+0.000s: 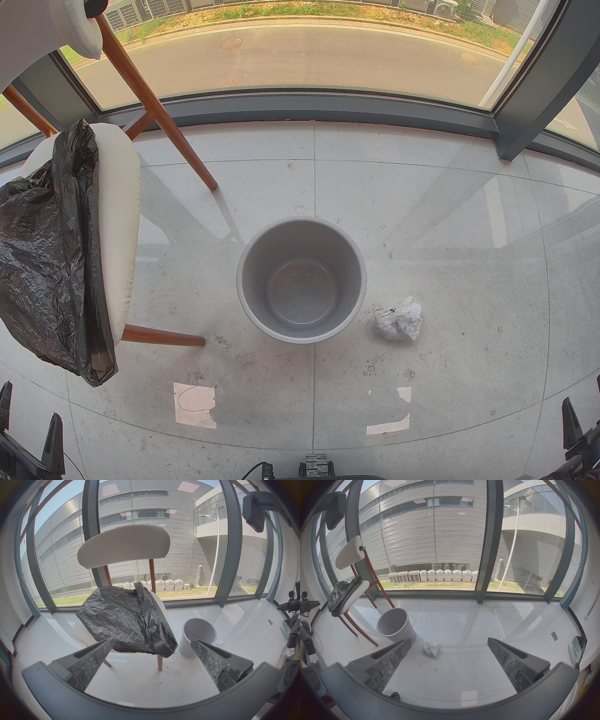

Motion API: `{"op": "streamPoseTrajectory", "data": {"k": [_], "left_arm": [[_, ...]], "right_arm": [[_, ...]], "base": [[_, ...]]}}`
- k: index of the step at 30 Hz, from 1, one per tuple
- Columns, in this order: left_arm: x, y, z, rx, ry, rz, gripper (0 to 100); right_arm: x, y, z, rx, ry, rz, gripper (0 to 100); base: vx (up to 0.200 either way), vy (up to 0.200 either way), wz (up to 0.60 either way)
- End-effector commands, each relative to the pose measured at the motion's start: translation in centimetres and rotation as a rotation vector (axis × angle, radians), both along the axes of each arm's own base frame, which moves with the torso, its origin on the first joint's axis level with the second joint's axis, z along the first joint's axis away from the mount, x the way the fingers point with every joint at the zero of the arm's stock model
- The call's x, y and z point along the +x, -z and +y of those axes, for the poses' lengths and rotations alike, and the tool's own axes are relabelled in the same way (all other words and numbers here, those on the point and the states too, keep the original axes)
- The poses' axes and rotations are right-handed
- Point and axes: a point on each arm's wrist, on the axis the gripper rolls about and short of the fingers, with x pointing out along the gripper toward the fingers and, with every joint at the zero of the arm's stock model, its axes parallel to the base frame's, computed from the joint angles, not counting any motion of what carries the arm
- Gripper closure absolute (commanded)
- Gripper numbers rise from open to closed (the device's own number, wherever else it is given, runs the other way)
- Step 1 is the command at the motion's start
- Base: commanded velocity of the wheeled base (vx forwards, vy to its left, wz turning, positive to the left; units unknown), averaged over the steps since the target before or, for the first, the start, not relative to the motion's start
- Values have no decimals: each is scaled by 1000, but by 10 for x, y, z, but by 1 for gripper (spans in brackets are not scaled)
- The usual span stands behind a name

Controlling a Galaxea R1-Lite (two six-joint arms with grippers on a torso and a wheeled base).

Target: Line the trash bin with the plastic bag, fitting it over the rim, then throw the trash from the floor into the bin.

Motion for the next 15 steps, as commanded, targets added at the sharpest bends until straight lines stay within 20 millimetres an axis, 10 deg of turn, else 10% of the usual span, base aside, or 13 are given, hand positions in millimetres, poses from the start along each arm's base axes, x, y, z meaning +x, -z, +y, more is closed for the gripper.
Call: {"op": "streamPoseTrajectory", "data": {"k": [1,15], "left_arm": [[-9,-25,0,-2,18,-1,0],[70,-115,-2,-153,89,291,0]], "right_arm": [[0,4,0,-1,-1,0,0],[0,5,0,-1,-4,0,0]], "base": [[0,0,0],[0,0,0]]}}
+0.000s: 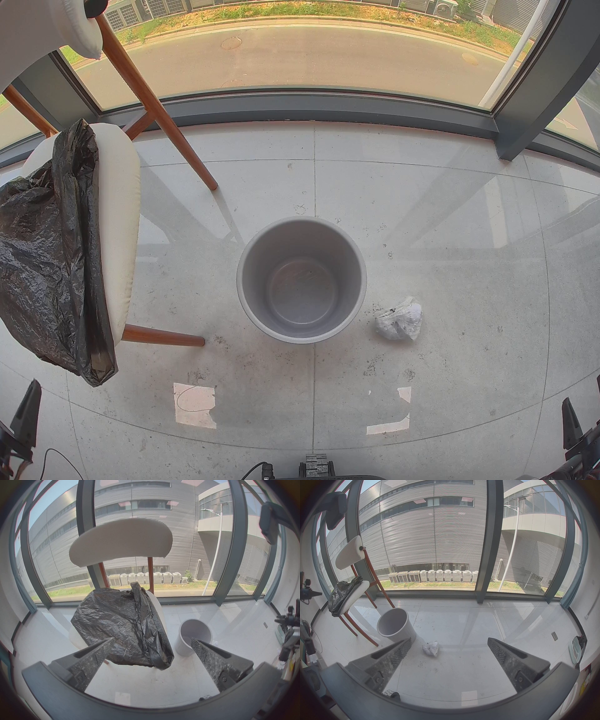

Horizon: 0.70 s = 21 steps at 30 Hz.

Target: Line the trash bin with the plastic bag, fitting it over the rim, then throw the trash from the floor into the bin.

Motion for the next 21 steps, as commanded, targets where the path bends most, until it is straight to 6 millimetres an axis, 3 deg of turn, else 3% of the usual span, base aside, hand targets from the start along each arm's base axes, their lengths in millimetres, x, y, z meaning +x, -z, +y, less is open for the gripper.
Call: {"op": "streamPoseTrajectory", "data": {"k": [1,5,11,21], "left_arm": [[57,-47,-2,-119,47,165,0],[91,-63,-1,-196,28,239,0],[122,-74,2,-210,-12,277,0],[186,-82,16,-217,-66,253,0]], "right_arm": [[0,5,0,0,-2,0,0],[0,4,0,0,-2,-2,0],[0,4,0,0,-2,-2,0],[0,5,0,0,-2,0,0]], "base": [[0,0,0],[0,0,0],[0,0,0],[0,0,0]]}}
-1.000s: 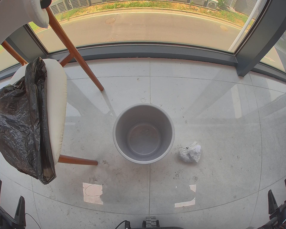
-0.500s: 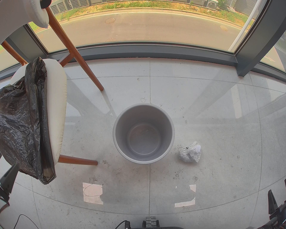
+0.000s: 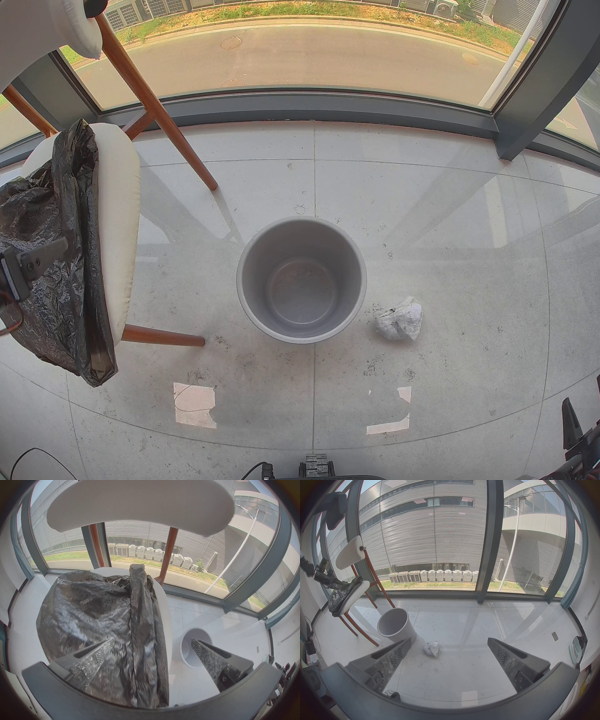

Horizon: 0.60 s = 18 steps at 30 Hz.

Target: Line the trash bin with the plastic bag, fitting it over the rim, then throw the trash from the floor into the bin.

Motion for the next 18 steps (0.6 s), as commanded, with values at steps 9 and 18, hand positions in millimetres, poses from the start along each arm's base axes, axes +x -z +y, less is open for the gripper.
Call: {"op": "streamPoseTrajectory", "data": {"k": [9,18], "left_arm": [[64,16,7,-18,28,77,0],[84,21,11,-15,14,75,0]], "right_arm": [[0,5,0,-1,-2,0,0],[0,5,0,-1,-2,0,0]], "base": [[0,0,0],[0,0,0]]}}
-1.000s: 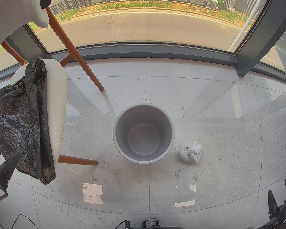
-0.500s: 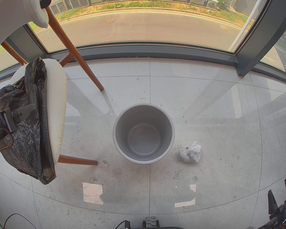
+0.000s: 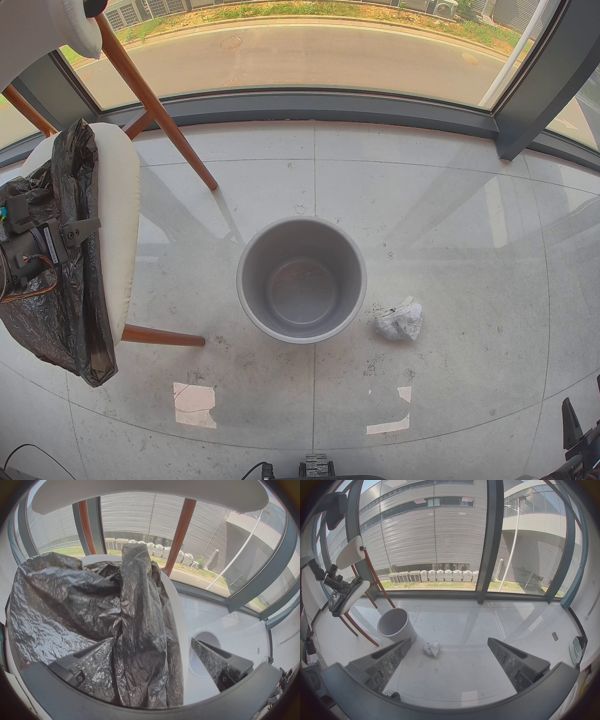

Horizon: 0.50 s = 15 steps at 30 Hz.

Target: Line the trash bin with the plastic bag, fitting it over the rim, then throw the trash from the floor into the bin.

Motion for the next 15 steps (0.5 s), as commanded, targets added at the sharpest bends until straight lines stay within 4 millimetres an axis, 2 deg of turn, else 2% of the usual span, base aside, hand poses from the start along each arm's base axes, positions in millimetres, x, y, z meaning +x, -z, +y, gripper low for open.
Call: {"op": "streamPoseTrajectory", "data": {"k": [1,6,7,15], "left_arm": [[14,6,2,0,-7,14,0],[19,7,3,3,-8,6,0],[19,8,3,2,-8,11,100],[17,7,3,2,-12,8,100]], "right_arm": [[0,5,0,-1,0,1,0],[0,5,0,-1,0,1,0],[0,5,0,1,0,1,0],[0,5,0,-1,0,1,0]], "base": [[0,0,0],[0,0,0],[0,0,0],[0,0,0]]}}
